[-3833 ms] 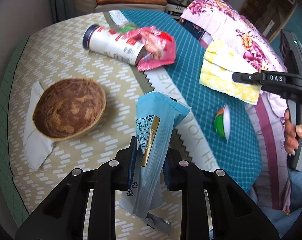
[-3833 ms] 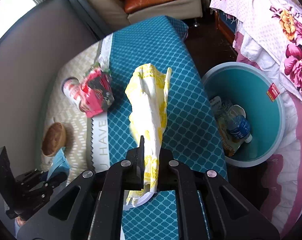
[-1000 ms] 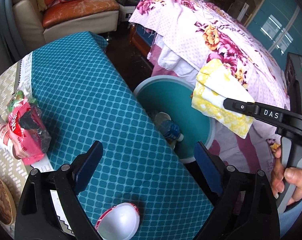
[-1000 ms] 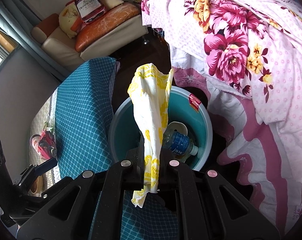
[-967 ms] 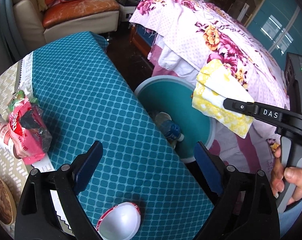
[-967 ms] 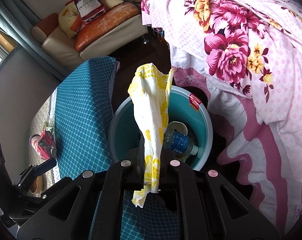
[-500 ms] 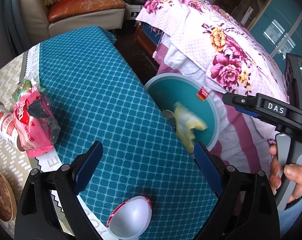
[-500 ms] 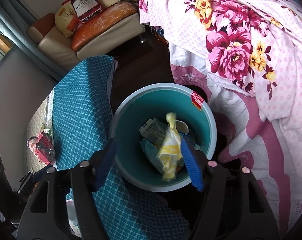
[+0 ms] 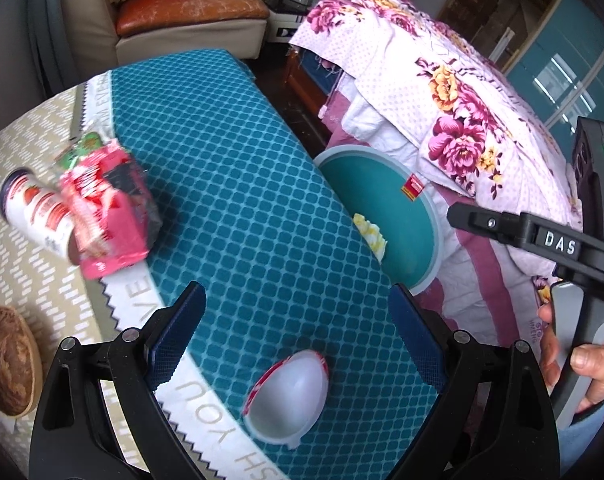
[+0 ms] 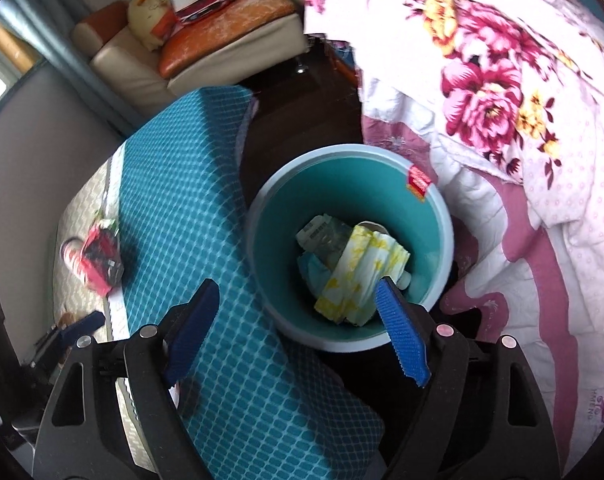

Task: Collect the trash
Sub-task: 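Move both tools back to the table toward the white cup and brown bowl, then grasp the white red-rimmed cup with right tool while left tool grasps the brown coconut-shell bowl, then carry the cup with right tool and bowl with left tool over the teal bin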

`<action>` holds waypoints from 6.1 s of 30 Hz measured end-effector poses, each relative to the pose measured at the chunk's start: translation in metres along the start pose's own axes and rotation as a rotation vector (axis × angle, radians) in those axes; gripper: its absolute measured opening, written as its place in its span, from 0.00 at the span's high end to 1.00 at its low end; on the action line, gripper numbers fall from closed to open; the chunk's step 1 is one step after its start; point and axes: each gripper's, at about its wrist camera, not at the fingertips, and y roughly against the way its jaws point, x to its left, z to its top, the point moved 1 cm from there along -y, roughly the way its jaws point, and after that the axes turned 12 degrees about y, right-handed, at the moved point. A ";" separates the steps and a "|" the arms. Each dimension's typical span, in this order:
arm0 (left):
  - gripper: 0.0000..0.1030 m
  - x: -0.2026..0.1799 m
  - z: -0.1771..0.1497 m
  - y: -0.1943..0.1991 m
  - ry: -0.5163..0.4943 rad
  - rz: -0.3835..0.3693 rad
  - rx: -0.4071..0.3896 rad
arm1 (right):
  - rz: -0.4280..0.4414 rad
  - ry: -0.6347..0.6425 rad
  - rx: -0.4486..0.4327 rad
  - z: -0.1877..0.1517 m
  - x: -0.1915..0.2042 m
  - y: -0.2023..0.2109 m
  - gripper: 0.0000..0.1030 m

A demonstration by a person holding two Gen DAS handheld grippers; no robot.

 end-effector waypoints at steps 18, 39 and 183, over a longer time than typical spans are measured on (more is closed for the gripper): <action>0.07 0.082 -0.030 0.051 0.138 0.013 -0.072 | 0.010 0.186 0.114 -0.030 0.098 -0.004 0.26; 0.07 0.172 -0.060 0.100 0.282 0.029 -0.127 | 0.008 0.228 0.224 -0.060 0.142 -0.045 0.34; 0.68 -0.116 0.022 -0.131 -0.200 0.087 0.156 | 0.057 -0.150 -0.125 -0.006 -0.106 0.008 0.94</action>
